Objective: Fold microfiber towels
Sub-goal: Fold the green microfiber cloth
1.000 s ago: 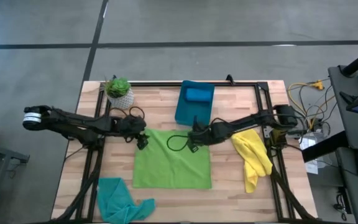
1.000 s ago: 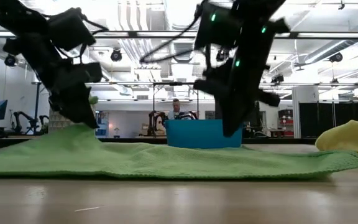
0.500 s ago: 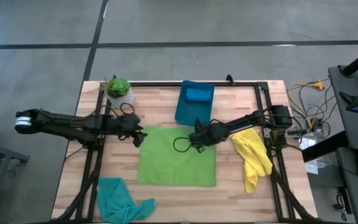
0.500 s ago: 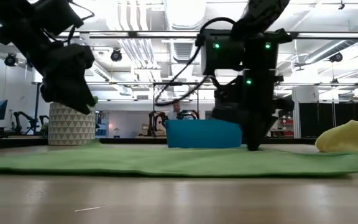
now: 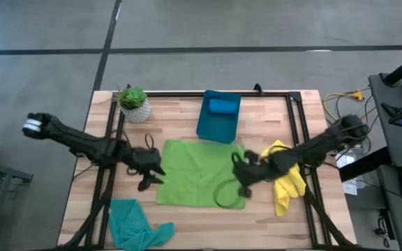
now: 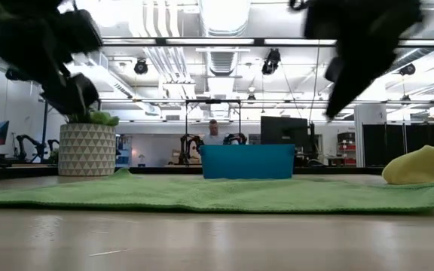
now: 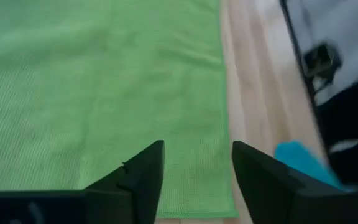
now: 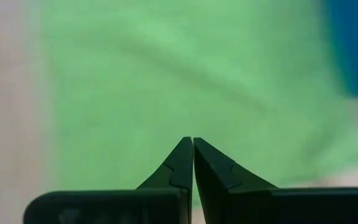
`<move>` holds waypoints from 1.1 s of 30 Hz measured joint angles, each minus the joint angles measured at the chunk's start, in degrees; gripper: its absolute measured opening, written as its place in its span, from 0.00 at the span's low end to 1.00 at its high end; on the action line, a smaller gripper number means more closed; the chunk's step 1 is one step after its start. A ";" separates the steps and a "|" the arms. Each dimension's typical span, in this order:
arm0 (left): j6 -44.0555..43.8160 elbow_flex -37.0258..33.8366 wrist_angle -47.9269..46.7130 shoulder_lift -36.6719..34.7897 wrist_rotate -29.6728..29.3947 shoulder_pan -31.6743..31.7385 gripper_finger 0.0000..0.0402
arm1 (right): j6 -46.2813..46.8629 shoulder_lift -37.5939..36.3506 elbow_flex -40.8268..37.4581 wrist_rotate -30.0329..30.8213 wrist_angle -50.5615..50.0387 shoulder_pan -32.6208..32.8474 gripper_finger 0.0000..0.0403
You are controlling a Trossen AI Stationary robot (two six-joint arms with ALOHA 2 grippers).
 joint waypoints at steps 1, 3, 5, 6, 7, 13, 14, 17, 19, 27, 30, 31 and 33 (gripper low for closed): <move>1.37 0.59 -0.15 0.83 -3.14 -3.03 0.40 | 0.02 -1.86 -2.25 -1.69 4.21 1.67 0.02; 4.45 2.19 0.01 3.29 -8.43 -8.60 0.35 | 0.89 -5.71 -6.30 -2.61 12.29 5.08 0.02; 7.32 3.58 0.01 6.29 -12.24 -13.39 0.30 | 1.77 -8.47 -9.74 -2.68 18.75 7.82 0.02; 7.92 4.30 0.01 8.32 -13.35 -15.53 0.29 | 2.33 -9.30 -11.11 -2.73 20.50 8.82 0.02; 8.27 4.97 0.05 10.48 -13.76 -17.33 0.27 | 3.20 -9.87 -12.41 -2.65 21.60 9.60 0.02; 8.07 8.74 -0.31 24.63 -14.27 -23.49 0.26 | 13.03 -9.78 -14.91 -1.64 22.24 10.41 0.02; 8.05 9.50 -0.45 26.62 -14.49 -23.50 0.26 | 13.88 -9.28 -14.93 -1.62 22.28 10.41 0.02; 7.98 11.67 -1.24 31.49 -14.78 -23.11 0.26 | 15.18 -7.84 -14.78 -1.60 22.19 10.41 0.02; 7.79 12.64 -1.14 33.89 -14.76 -22.88 0.26 | 16.10 -7.20 -14.34 -1.61 22.29 10.41 0.02; 5.00 12.97 -0.74 35.38 -15.34 -22.64 0.26 | 15.19 -6.73 -12.75 -2.01 22.37 10.41 0.02; 1.86 12.98 -0.61 37.75 -15.27 -21.90 0.26 | 14.43 -6.73 -12.61 -2.03 22.34 10.41 0.02; 1.49 12.98 -0.61 38.76 -14.86 -21.64 0.26 | 14.43 -6.73 -12.61 -2.03 22.32 10.41 0.02; 1.16 13.03 -0.70 40.80 -13.80 -21.28 0.25 | 14.45 -6.73 -12.61 -2.05 22.32 10.43 0.02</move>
